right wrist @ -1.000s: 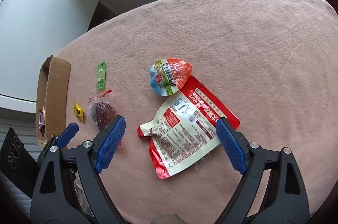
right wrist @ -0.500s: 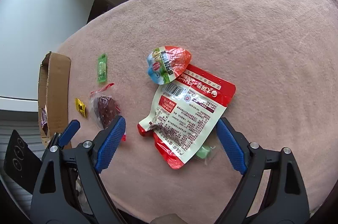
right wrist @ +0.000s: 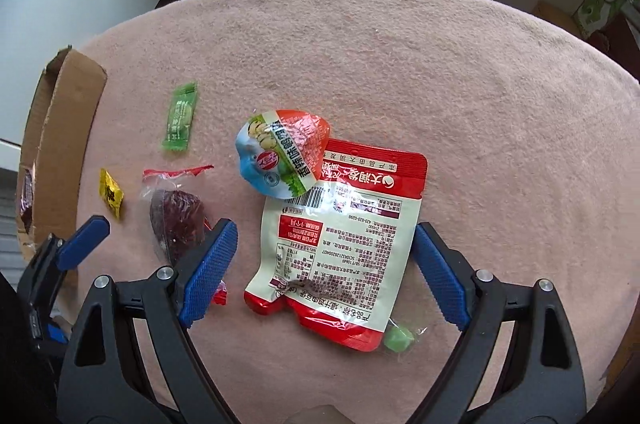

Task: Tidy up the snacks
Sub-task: 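Grasp the red-white jerky bag with the right tool while the left tool grasps the dried-fruit bag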

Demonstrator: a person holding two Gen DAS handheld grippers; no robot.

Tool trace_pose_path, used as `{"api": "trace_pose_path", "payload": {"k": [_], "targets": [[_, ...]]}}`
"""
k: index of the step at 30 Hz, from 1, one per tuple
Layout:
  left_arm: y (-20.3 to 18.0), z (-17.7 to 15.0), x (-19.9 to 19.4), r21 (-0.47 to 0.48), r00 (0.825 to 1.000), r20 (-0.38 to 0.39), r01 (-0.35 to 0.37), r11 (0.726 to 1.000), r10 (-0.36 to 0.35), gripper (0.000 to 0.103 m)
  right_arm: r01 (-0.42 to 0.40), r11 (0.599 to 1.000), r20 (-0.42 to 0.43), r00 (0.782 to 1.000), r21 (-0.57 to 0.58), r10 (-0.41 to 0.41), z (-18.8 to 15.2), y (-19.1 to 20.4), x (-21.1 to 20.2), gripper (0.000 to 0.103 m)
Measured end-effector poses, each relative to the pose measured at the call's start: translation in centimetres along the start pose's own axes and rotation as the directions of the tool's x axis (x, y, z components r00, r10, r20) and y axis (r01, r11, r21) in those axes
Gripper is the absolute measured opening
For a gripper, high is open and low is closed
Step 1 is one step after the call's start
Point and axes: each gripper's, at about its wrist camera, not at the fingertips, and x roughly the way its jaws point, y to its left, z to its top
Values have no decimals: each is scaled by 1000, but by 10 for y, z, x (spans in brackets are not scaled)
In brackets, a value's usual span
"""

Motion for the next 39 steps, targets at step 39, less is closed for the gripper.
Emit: {"api": "trace_pose_path", "payload": {"k": [39], "targets": [[-23, 21, 56, 27, 996, -79, -36, 999, 38, 38, 134, 969, 65, 990, -210, -123, 1, 2, 3, 76]]}}
